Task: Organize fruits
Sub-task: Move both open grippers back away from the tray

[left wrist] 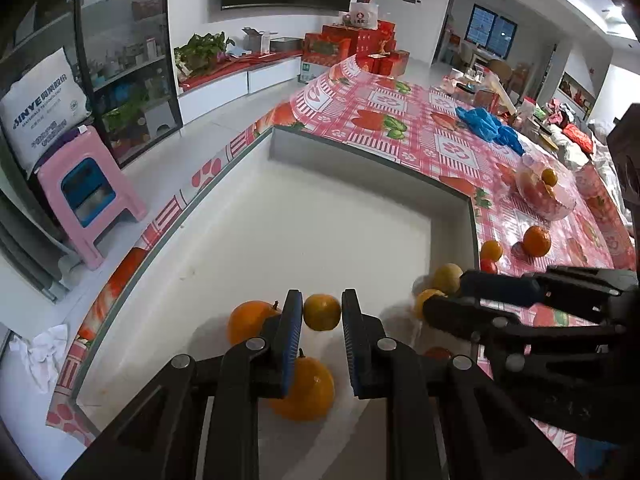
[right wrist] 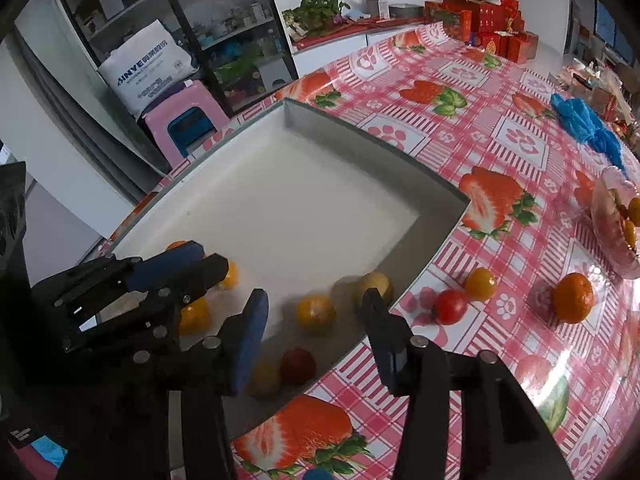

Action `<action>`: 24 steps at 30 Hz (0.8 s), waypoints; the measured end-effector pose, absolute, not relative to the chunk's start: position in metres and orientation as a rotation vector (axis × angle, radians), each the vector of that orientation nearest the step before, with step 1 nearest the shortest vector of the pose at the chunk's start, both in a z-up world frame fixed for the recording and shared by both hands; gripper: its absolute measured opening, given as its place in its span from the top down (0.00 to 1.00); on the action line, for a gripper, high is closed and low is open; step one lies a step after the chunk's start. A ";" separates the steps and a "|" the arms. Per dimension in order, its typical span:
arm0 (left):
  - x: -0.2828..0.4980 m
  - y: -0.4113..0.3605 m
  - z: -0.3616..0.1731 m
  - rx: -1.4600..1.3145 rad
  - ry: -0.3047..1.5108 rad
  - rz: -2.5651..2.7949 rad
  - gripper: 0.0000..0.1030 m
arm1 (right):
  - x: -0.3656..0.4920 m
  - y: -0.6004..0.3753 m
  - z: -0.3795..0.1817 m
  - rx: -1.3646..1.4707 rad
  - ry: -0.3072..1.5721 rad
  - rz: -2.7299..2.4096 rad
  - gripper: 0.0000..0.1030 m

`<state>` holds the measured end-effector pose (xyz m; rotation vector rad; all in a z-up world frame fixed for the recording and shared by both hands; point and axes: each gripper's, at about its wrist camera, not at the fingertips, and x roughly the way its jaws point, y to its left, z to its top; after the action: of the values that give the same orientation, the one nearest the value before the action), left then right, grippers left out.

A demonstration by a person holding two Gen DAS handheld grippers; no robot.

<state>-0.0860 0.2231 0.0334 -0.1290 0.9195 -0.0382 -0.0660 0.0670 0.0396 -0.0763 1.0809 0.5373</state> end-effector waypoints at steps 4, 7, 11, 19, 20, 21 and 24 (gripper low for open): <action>-0.088 0.225 0.035 -0.125 0.917 -0.026 0.61 | -0.065 0.059 0.044 -0.051 1.077 0.513 0.43; -0.092 0.232 0.042 -0.100 0.884 0.073 0.20 | -0.064 0.047 0.047 -0.015 1.074 0.487 0.23; -0.098 0.247 0.045 -0.187 0.877 0.078 0.06 | -0.067 0.036 0.052 -0.029 1.058 0.464 0.20; -0.106 0.214 0.059 -0.121 0.881 -0.004 0.06 | -0.084 -0.018 0.057 0.012 1.021 0.356 0.00; -0.110 0.206 0.062 -0.103 0.874 -0.010 0.06 | -0.087 -0.027 0.057 0.014 1.022 0.333 0.00; -0.114 0.192 0.065 -0.077 0.862 -0.049 0.06 | -0.090 -0.039 0.056 0.017 1.023 0.301 0.00; -0.128 0.155 0.070 -0.021 0.835 -0.135 0.06 | -0.102 -0.077 0.052 0.033 1.025 0.206 0.00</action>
<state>-0.1281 0.1548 0.0700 -0.0213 0.8352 -0.1349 -0.1018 -0.0770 0.0518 0.0329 1.0246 0.2056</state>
